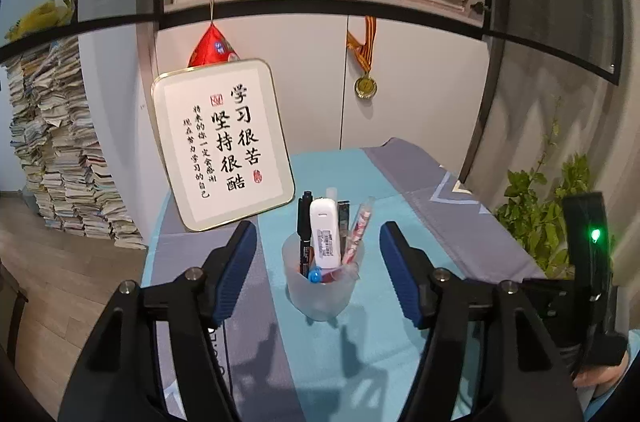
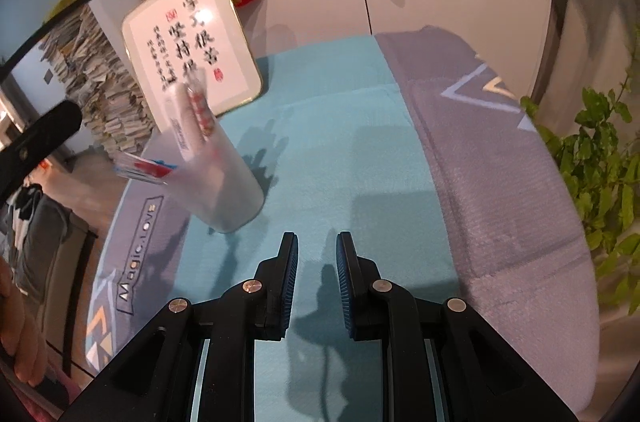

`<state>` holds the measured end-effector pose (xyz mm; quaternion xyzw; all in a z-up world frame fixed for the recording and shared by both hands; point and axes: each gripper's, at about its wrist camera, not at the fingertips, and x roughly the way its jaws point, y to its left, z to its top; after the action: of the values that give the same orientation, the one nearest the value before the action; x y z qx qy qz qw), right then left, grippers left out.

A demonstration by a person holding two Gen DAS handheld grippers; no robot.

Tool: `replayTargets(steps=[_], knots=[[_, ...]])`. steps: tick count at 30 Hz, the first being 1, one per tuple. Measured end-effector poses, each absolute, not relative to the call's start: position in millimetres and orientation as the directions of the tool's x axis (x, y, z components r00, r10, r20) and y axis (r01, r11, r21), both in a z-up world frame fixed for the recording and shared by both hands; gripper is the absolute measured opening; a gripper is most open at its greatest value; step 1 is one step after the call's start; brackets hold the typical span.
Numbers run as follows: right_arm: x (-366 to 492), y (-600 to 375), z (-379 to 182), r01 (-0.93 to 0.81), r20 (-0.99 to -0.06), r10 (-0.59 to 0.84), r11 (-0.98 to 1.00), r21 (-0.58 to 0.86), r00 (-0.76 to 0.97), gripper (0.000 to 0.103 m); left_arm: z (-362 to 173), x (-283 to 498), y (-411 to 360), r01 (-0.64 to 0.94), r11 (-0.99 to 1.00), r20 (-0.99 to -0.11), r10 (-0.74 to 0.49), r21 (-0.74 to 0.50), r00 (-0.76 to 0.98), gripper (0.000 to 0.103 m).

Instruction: Organize stationery

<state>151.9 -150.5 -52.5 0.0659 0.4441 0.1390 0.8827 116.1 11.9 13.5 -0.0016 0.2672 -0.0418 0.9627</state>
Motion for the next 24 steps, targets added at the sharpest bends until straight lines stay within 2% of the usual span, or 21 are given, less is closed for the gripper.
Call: replayTargets(steps=[5,8,9,10,12,13,16,24], knots=[[120,-152,-10,-0.194,-0.665,0.251,0.968,0.159,0.704,0.019,23,88,10,0.051,0.999,-0.458,-0.040,0.011,0.888,0.074],[84,-151,23,-0.210,-0.543,0.228,0.973,0.096,0.809,0.020,29,71,11,0.047,0.999,-0.435,-0.049,-0.015,0.899,0.077],[75,-150,30,-0.209,-0.506,0.222,0.974,0.082,0.833,0.031,30,66,12,0.046,0.999,-0.430,-0.051,-0.023,0.902,0.079],[60,-150,39,-0.205,-0.450,0.213,0.977,0.066,0.867,0.052,32,61,12,0.044,0.999,-0.426,-0.052,-0.029,0.903,0.081],[36,-147,54,-0.198,-0.343,0.201,0.979,0.045,0.918,0.073,35,53,12,0.041,0.999,-0.415,-0.049,-0.028,0.908,0.082],[22,-146,61,-0.198,-0.286,0.199,0.980,0.032,0.937,0.075,36,49,11,0.038,0.999,-0.411,-0.045,-0.026,0.911,0.082],[1,-140,75,-0.192,-0.225,0.186,0.981,-0.004,0.956,0.075,39,36,9,0.042,0.999,-0.404,-0.050,-0.029,0.914,0.082],[-24,-148,94,-0.151,-0.238,0.151,0.988,0.016,0.960,0.075,60,-1,7,0.061,0.996,-0.340,-0.079,-0.065,0.937,0.087]])
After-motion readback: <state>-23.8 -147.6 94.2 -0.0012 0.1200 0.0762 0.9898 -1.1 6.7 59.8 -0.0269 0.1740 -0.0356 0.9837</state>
